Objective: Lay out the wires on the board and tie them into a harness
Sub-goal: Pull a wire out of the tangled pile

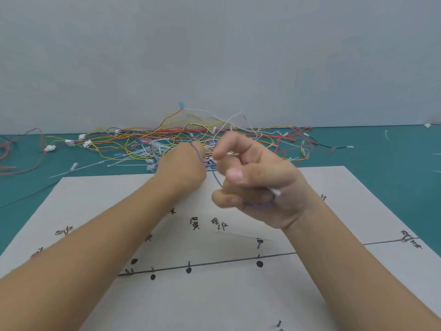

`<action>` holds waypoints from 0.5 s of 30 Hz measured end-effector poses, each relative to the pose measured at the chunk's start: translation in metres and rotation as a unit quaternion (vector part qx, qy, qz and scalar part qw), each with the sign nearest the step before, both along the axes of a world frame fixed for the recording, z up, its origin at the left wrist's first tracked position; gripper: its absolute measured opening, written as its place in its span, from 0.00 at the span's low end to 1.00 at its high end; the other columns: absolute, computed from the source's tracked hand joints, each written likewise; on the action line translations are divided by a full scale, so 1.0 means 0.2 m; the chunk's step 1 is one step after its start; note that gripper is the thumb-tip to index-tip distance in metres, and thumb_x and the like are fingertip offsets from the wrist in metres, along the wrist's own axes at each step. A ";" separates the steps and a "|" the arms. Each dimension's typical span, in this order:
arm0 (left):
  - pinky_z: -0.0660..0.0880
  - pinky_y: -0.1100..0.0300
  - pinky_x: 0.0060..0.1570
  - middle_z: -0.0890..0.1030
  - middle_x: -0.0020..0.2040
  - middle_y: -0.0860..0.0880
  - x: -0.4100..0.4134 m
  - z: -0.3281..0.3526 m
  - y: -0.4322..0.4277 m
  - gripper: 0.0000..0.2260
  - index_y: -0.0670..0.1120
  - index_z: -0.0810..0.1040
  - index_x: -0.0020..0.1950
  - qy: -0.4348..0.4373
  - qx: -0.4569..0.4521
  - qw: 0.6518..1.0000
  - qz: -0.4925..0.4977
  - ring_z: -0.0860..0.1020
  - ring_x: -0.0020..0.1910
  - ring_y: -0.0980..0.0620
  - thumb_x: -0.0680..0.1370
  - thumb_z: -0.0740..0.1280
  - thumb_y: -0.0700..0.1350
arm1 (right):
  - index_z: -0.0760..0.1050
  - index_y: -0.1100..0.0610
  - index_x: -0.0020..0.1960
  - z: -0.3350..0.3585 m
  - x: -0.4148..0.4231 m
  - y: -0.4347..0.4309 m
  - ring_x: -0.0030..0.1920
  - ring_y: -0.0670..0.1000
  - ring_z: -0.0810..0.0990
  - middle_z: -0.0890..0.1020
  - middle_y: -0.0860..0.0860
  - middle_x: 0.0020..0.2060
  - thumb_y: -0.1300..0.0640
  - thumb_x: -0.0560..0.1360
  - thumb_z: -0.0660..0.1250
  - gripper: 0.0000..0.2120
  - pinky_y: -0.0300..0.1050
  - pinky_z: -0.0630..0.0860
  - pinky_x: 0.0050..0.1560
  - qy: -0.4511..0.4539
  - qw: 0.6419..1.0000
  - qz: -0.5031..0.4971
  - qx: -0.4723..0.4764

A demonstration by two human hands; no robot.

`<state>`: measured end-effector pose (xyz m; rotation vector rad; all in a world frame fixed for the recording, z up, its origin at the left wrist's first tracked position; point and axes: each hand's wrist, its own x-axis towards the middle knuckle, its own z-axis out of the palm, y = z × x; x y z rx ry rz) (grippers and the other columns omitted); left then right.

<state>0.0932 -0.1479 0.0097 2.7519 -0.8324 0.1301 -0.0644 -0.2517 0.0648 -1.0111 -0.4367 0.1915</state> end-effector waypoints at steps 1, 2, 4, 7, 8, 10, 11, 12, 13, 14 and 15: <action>0.78 0.54 0.39 0.81 0.46 0.46 0.00 0.01 0.02 0.04 0.47 0.77 0.49 0.036 -0.018 0.999 -0.006 0.83 0.48 0.44 0.77 0.67 0.46 | 0.79 0.59 0.51 0.01 -0.02 0.01 0.20 0.44 0.57 0.56 0.50 0.24 0.71 0.71 0.63 0.13 0.39 0.68 0.34 -0.018 0.999 0.014 -0.032; 0.76 0.56 0.35 0.82 0.45 0.46 0.00 0.03 0.05 0.04 0.47 0.78 0.48 0.066 -0.022 0.997 -0.015 0.83 0.46 0.46 0.76 0.67 0.46 | 0.79 0.60 0.51 0.02 -0.04 0.03 0.21 0.45 0.57 0.55 0.51 0.24 0.72 0.71 0.63 0.13 0.39 0.67 0.34 -0.039 0.997 0.037 -0.061; 0.67 0.60 0.30 0.83 0.43 0.48 -0.01 0.09 0.14 0.03 0.48 0.80 0.46 0.100 -0.001 0.994 -0.047 0.82 0.43 0.48 0.76 0.68 0.45 | 0.79 0.62 0.53 0.04 -0.09 0.05 0.24 0.47 0.56 0.56 0.52 0.24 0.73 0.71 0.65 0.14 0.38 0.66 0.33 -0.081 0.985 0.082 -0.131; 0.63 0.61 0.30 0.77 0.32 0.54 -0.07 0.20 0.26 0.10 0.50 0.78 0.35 0.071 -0.011 0.995 -0.063 0.75 0.33 0.50 0.70 0.67 0.56 | 0.80 0.61 0.54 0.07 -0.12 0.05 0.24 0.47 0.57 0.59 0.51 0.25 0.72 0.73 0.68 0.13 0.37 0.62 0.30 -0.116 0.962 0.066 -0.236; 0.64 0.61 0.31 0.74 0.29 0.54 -0.10 0.22 0.29 0.17 0.48 0.77 0.32 0.063 -0.030 0.997 -0.036 0.74 0.31 0.50 0.65 0.64 0.62 | 0.80 0.60 0.52 0.07 -0.12 0.03 0.24 0.47 0.58 0.59 0.50 0.25 0.71 0.72 0.68 0.12 0.38 0.62 0.30 -0.103 0.966 0.035 -0.234; 0.72 0.59 0.37 0.76 0.25 0.53 -0.13 0.24 0.30 0.30 0.44 0.78 0.30 0.056 -0.034 0.997 0.039 0.76 0.30 0.50 0.66 0.57 0.70 | 0.79 0.60 0.48 0.08 -0.12 -0.03 0.22 0.44 0.58 0.57 0.49 0.25 0.73 0.72 0.67 0.10 0.37 0.61 0.30 -0.044 0.983 -0.036 -0.176; 0.76 0.56 0.43 0.79 0.23 0.52 -0.12 0.23 0.31 0.34 0.43 0.80 0.30 0.063 -0.028 0.995 0.075 0.79 0.32 0.50 0.71 0.56 0.73 | 0.77 0.60 0.47 0.09 -0.12 -0.07 0.20 0.42 0.57 0.56 0.48 0.25 0.73 0.72 0.65 0.11 0.37 0.60 0.30 -0.012 0.987 -0.071 -0.145; 0.77 0.53 0.48 0.80 0.22 0.51 -0.12 0.22 0.31 0.37 0.43 0.80 0.31 0.073 -0.031 0.991 0.107 0.81 0.33 0.49 0.76 0.53 0.74 | 0.76 0.59 0.45 0.09 -0.12 -0.10 0.19 0.41 0.56 0.56 0.48 0.25 0.73 0.71 0.64 0.11 0.36 0.60 0.29 0.012 0.987 -0.102 -0.123; 0.77 0.52 0.50 0.80 0.23 0.50 -0.10 0.21 0.32 0.38 0.43 0.80 0.33 0.077 -0.038 0.988 0.131 0.82 0.34 0.48 0.78 0.51 0.74 | 0.75 0.59 0.44 0.09 -0.12 -0.13 0.18 0.41 0.54 0.55 0.48 0.25 0.72 0.70 0.63 0.10 0.36 0.59 0.28 0.029 0.985 -0.130 -0.107; 0.76 0.52 0.50 0.81 0.25 0.49 -0.09 0.20 0.32 0.38 0.43 0.79 0.34 0.068 -0.047 0.985 0.150 0.81 0.36 0.47 0.78 0.50 0.74 | 0.75 0.58 0.44 0.09 -0.12 -0.15 0.18 0.41 0.53 0.54 0.49 0.26 0.71 0.70 0.63 0.09 0.35 0.59 0.27 0.040 0.983 -0.154 -0.095; 0.75 0.52 0.48 0.82 0.29 0.48 -0.07 0.18 0.33 0.37 0.44 0.78 0.35 0.051 -0.055 0.985 0.154 0.80 0.37 0.47 0.78 0.50 0.75 | 0.74 0.58 0.44 0.09 -0.11 -0.17 0.18 0.41 0.54 0.53 0.50 0.27 0.70 0.70 0.63 0.09 0.35 0.60 0.26 0.050 0.980 -0.174 -0.082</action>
